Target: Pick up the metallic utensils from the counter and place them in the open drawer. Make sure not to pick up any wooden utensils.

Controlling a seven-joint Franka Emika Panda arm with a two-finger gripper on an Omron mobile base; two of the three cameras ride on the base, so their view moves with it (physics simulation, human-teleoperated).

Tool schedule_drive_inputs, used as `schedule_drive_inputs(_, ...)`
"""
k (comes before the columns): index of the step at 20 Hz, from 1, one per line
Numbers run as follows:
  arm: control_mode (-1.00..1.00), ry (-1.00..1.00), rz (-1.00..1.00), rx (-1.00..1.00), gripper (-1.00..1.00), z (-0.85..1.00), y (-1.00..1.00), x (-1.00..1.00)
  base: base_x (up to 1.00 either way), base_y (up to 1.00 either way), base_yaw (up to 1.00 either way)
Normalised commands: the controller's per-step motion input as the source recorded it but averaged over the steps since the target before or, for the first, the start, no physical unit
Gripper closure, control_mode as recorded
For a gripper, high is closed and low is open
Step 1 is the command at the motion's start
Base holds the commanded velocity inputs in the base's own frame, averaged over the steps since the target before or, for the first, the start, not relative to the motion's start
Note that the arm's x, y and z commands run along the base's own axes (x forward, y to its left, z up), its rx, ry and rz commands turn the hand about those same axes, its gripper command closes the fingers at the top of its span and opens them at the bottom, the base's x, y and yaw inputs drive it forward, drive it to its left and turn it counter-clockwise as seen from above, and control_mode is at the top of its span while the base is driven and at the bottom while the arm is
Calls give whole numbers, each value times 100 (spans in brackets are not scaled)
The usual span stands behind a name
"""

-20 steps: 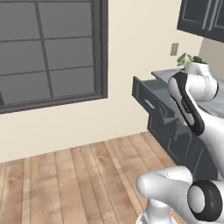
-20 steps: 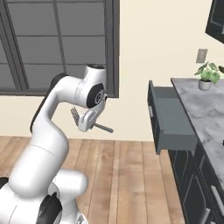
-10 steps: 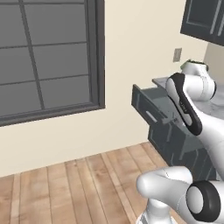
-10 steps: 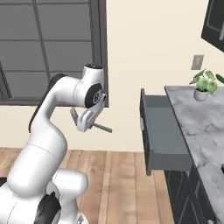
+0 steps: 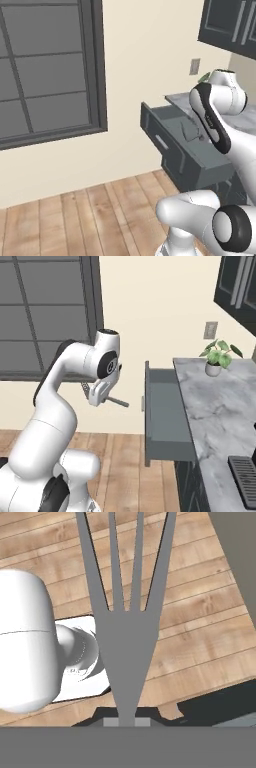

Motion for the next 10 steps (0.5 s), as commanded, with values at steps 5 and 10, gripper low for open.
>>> schedule_drive_inputs(5,100,0,0,0,100,0,0,0,26,-42,0)
schedule_drive_inputs(10,100,0,0,0,100,0,0,0,34,-31,0)
